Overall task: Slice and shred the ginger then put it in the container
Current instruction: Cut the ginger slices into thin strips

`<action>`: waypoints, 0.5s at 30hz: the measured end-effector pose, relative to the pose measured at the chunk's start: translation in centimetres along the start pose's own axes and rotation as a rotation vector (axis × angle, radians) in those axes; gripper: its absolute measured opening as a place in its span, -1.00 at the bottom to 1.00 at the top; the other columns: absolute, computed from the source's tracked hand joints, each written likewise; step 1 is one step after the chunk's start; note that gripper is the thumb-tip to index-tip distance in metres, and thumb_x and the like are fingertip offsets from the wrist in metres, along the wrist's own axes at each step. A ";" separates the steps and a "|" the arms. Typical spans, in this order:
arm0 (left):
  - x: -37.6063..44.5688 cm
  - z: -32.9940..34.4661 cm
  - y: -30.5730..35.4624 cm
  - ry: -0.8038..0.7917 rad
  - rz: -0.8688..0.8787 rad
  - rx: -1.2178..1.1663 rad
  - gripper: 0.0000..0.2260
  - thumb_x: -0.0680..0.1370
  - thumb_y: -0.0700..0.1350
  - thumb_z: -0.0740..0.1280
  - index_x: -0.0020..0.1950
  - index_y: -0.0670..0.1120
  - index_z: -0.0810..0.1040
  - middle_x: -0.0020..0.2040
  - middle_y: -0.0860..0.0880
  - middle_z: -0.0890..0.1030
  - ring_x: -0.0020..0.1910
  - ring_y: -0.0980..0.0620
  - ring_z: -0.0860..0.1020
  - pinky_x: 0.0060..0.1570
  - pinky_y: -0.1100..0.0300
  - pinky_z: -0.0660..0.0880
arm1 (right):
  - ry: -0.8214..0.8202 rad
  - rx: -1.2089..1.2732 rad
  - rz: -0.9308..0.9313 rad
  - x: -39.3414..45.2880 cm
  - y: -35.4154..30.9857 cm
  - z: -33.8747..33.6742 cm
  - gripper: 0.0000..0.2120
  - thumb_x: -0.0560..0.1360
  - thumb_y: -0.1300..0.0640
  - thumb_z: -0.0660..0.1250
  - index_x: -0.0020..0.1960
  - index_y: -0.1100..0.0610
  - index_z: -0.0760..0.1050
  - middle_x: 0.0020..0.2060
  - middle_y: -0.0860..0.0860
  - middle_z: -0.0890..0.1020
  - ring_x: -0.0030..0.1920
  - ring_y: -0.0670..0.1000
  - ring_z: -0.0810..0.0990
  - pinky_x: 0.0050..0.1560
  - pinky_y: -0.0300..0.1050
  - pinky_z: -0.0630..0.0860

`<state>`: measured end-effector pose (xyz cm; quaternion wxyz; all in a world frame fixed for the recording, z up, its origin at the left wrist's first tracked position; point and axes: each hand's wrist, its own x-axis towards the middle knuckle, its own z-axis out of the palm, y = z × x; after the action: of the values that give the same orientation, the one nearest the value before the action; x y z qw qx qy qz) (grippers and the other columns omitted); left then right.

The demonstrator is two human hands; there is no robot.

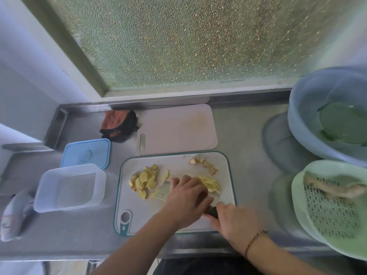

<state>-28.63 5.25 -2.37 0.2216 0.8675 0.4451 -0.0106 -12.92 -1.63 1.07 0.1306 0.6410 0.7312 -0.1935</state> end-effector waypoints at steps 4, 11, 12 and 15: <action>0.7 -0.2 0.4 0.000 0.010 0.024 -0.45 0.59 0.27 -0.08 0.27 0.09 0.60 0.27 0.12 0.53 0.26 0.00 0.39 0.26 -0.05 0.24 | 0.012 0.021 -0.019 -0.2 0.3 -0.5 -0.44 0.54 -0.36 -0.13 0.07 0.06 0.39 -0.08 0.01 0.62 -0.10 0.06 0.65 -0.23 -0.08 0.43; -0.5 0.0 0.0 0.293 0.217 -0.086 -0.82 0.59 0.01 0.29 -0.14 0.04 0.65 -0.11 0.14 0.60 -0.06 0.06 0.49 -0.01 0.11 0.33 | 0.001 0.061 -0.050 0.1 0.9 -1.1 -0.46 0.55 -0.36 -0.13 0.06 0.05 0.37 -0.08 0.01 0.62 -0.08 0.06 0.64 -0.17 -0.07 0.50; -0.5 0.0 0.2 0.255 0.207 -0.085 -0.80 0.61 0.02 0.26 -0.10 0.06 0.65 -0.07 0.15 0.60 -0.02 0.06 0.47 0.02 0.11 0.32 | -0.010 0.055 -0.060 0.1 0.9 -1.2 -0.47 0.55 -0.35 -0.12 0.07 0.05 0.37 -0.08 0.00 0.61 -0.07 0.06 0.64 -0.14 -0.07 0.52; -0.1 0.2 0.7 0.107 0.101 -0.032 -0.64 0.66 0.12 0.04 0.14 0.08 0.61 0.13 0.13 0.56 0.15 0.03 0.38 0.16 0.03 0.29 | -0.046 0.010 -0.093 0.2 1.0 -1.4 -0.49 0.57 -0.32 -0.10 0.09 0.06 0.37 -0.07 0.00 0.60 -0.05 0.05 0.64 -0.09 -0.07 0.54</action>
<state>-28.09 4.69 -2.26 0.2116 0.8846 0.4121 0.0541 -11.90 -0.67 2.12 0.1351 0.6025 0.7559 -0.2178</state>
